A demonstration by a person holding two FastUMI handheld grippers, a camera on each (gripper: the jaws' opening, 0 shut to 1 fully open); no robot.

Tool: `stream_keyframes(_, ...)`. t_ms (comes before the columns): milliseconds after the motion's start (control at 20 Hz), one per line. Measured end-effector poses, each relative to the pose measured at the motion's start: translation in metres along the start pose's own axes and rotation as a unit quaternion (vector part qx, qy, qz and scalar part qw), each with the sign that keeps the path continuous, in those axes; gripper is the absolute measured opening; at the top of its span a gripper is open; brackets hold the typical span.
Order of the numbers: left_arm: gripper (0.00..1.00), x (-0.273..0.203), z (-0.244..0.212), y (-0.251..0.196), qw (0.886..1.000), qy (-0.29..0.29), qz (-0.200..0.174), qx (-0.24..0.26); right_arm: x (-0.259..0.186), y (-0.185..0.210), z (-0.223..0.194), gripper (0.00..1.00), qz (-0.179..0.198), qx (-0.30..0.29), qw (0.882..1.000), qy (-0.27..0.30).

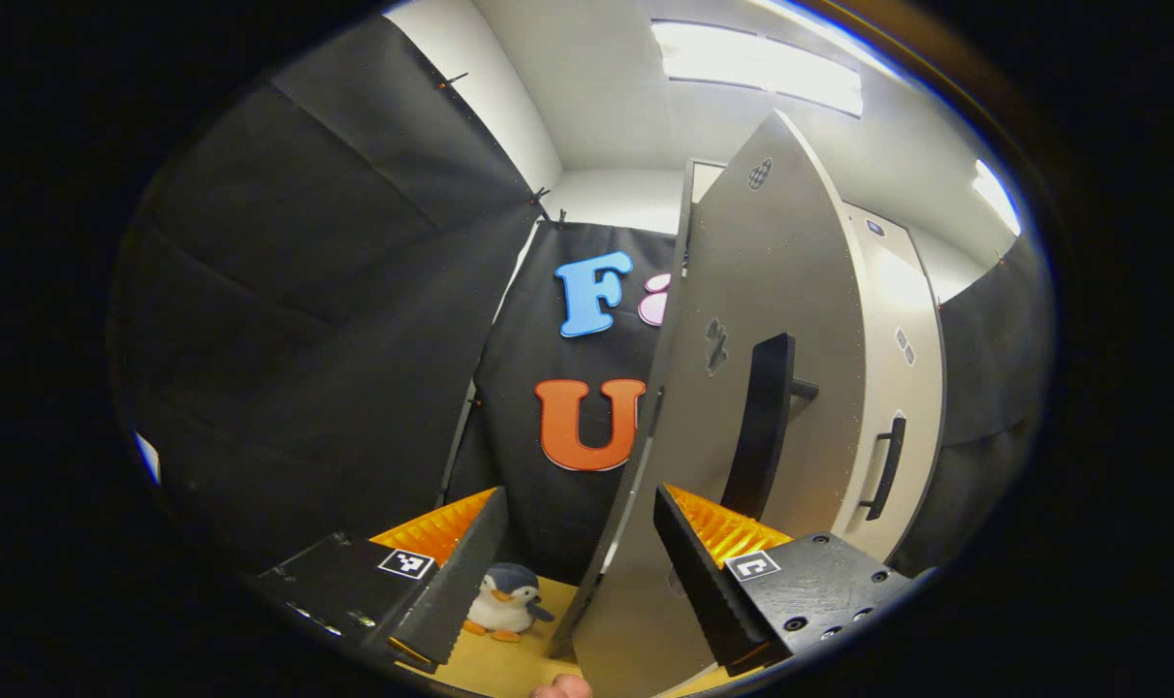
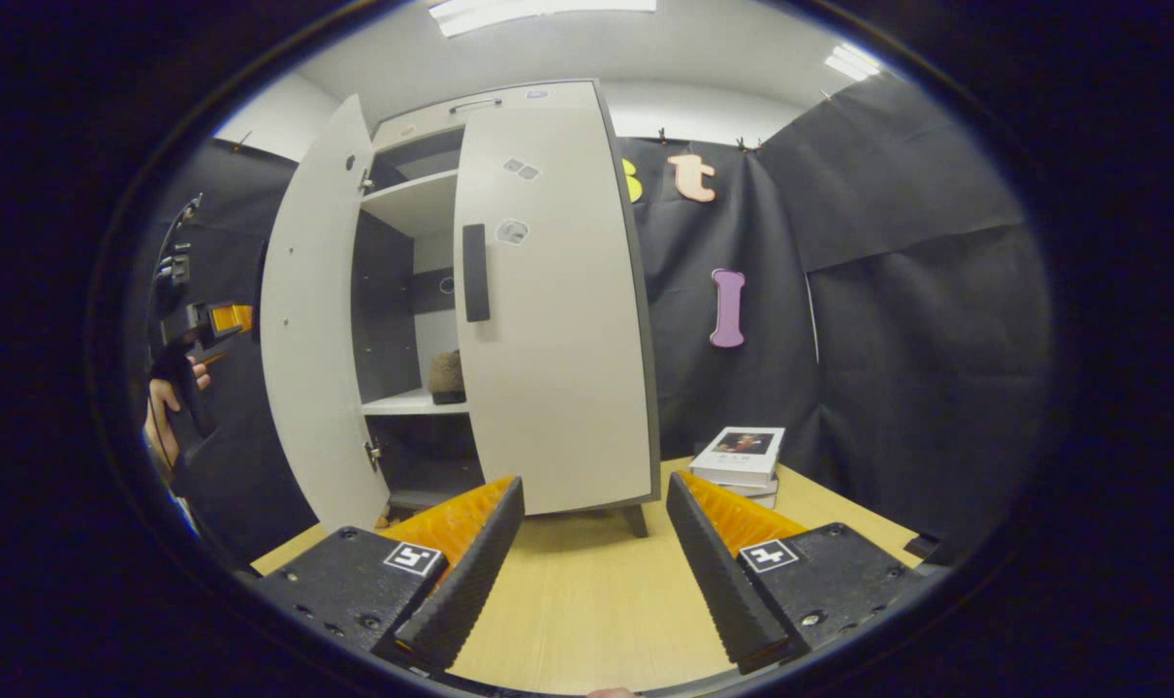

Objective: Grab one shoe with the right hand and put it into the shoe cabinet, grab the other shoe with the left hand and put it into the shoe cabinet; then close the right door with the right hand and the left door with the left hand.

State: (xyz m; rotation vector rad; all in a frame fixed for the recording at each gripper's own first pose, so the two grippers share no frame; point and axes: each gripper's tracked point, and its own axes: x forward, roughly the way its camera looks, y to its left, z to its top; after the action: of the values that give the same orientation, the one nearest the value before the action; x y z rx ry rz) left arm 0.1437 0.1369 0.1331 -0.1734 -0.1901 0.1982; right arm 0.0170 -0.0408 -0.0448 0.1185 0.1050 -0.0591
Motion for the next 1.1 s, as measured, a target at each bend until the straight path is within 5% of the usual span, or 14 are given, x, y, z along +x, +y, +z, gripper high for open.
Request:
stream_keyframes(50,0.93,0.002,-0.004,-0.01,1.0,0.006,-0.01,-0.005,-0.002,-0.002,-0.001,0.96,-0.003,0.001,1.0,0.001)
stream_keyframes(250,0.99,0.015,-0.013,-0.044,0.999,0.014,-0.042,-0.02,-0.009,-0.019,0.004,0.97,-0.024,0.0,1.0,-0.011)
stream_keyframes(300,0.94,0.017,-0.016,-0.048,0.999,0.019,-0.045,-0.021,-0.014,-0.025,0.006,0.94,-0.035,-0.008,0.999,-0.019)
stream_keyframes(650,0.99,0.021,-0.018,-0.052,0.999,0.023,-0.044,-0.015,-0.029,-0.067,0.005,0.96,-0.081,-0.015,0.996,-0.023)
stream_keyframes(850,0.99,0.007,-0.01,-0.054,0.998,0.024,-0.054,-0.013,-0.028,-0.067,0.001,0.96,-0.077,-0.003,0.997,-0.015)
stream_keyframes(900,0.89,-0.001,-0.011,-0.054,0.998,0.028,-0.056,-0.006,-0.028,-0.064,-0.001,0.96,-0.073,-0.003,0.997,-0.013)
stream_keyframes(950,0.99,-0.009,-0.014,-0.052,0.998,0.033,-0.056,0.001,-0.027,-0.061,-0.001,0.94,-0.068,-0.005,0.998,-0.011)
stream_keyframes(1100,0.94,-0.04,-0.023,-0.055,0.997,0.05,-0.059,0.011,-0.018,-0.045,-0.003,0.97,-0.041,-0.007,0.999,-0.007)
